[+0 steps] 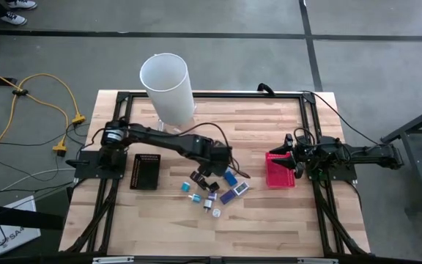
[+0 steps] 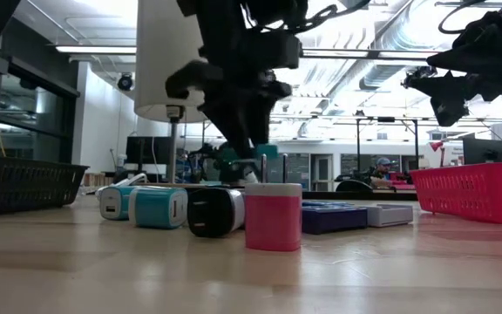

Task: Pick & Place Office items
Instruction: Put the blue digital timer into the black bin

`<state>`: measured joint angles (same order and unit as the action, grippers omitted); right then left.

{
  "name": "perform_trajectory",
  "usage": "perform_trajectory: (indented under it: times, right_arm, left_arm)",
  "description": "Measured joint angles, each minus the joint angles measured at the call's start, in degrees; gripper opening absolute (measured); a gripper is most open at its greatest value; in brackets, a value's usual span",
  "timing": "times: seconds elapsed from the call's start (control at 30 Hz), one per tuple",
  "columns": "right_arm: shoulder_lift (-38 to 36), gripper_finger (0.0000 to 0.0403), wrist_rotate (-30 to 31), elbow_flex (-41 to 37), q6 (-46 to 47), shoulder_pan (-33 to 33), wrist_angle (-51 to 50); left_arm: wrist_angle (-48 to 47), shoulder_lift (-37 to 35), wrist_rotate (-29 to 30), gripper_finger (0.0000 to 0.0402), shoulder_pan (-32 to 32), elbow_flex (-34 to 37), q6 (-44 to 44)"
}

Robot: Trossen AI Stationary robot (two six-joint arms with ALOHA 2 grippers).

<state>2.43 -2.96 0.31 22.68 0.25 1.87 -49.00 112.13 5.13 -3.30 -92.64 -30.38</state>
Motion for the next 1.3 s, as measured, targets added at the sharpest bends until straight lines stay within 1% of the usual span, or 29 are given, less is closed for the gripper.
perform_trajectory:
  times: [0.07, 0.17, 0.37, 0.53, 0.6, 0.73, 0.87, 1.13, 1.3]
  right_arm:
    - [0.0, 0.0174, 0.0, 0.0, 0.0, 0.0, 0.0]
    - [0.0, 0.0174, 0.0, 0.0, 0.0, 0.0, 0.0]
    - [0.0, 0.0174, 0.0, 0.0, 0.0, 0.0, 0.0]
    - [0.0, 0.0174, 0.0, 0.0, 0.0, 0.0, 0.0]
    - [0.0, 0.0174, 0.0, 0.0, 0.0, 0.0, 0.0]
    - [0.0, 0.0174, 0.0, 0.0, 0.0, 0.0, 0.0]
    - [0.0, 0.0174, 0.0, 0.0, 0.0, 0.0, 0.0]
    - [0.0, 0.0174, 0.0, 0.0, 0.0, 0.0, 0.0]
    - [0.0, 0.0174, 0.0, 0.0, 0.0, 0.0, 0.0]
  left_arm:
    - [-2.4, -0.9, 1.2, 0.0148, -0.3, 0.0, 4.5]
    - [-5.4, -1.9, 1.2, 0.0148, -0.8, 0.0, 9.6]
    - [-11.6, -3.8, 1.0, 0.0148, -1.3, 0.1, 22.7]
    - [-14.7, -5.1, 1.9, 0.0148, -2.4, 0.2, 30.7]
    - [-15.1, -5.9, 3.1, 0.0148, -3.1, 1.1, 34.0]
    - [-15.0, -8.1, 5.6, 0.0148, -5.0, 4.1, 41.6]
    - [-13.0, -11.1, 8.6, 0.0148, -7.4, 8.5, 50.6]
    - [-12.0, -17.0, 13.0, 0.0148, -10.9, 17.3, 76.1]
    - [-13.0, -20.6, 14.2, 0.0148, -12.6, 22.4, 90.5]
